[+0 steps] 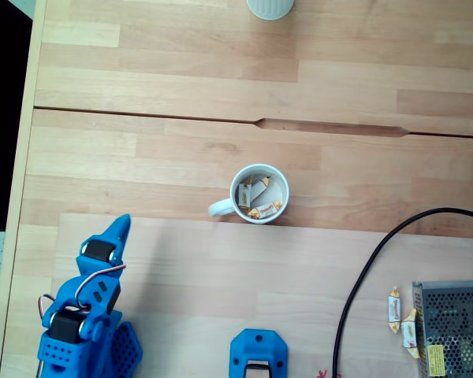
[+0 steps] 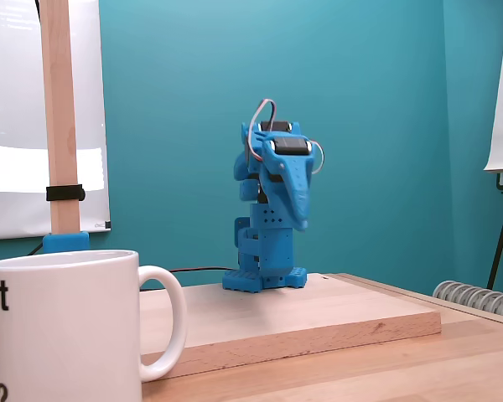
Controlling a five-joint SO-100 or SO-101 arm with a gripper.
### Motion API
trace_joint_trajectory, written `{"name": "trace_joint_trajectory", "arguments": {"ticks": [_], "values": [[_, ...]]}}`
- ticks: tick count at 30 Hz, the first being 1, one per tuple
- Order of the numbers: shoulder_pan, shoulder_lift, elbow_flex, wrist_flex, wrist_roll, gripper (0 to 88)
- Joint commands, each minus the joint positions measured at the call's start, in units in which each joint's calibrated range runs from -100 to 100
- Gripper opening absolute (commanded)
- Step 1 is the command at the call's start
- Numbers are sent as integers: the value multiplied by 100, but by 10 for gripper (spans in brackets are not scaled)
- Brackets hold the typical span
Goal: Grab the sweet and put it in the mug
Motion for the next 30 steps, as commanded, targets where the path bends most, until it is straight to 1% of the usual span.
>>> {"name": "trace_joint_trajectory", "arguments": {"ticks": [1, 6, 30], "values": [[-290, -691, 515, -75, 5, 32], [-385, -906, 1175, -51, 5, 32], [-457, -906, 1157, -18, 5, 32]]}}
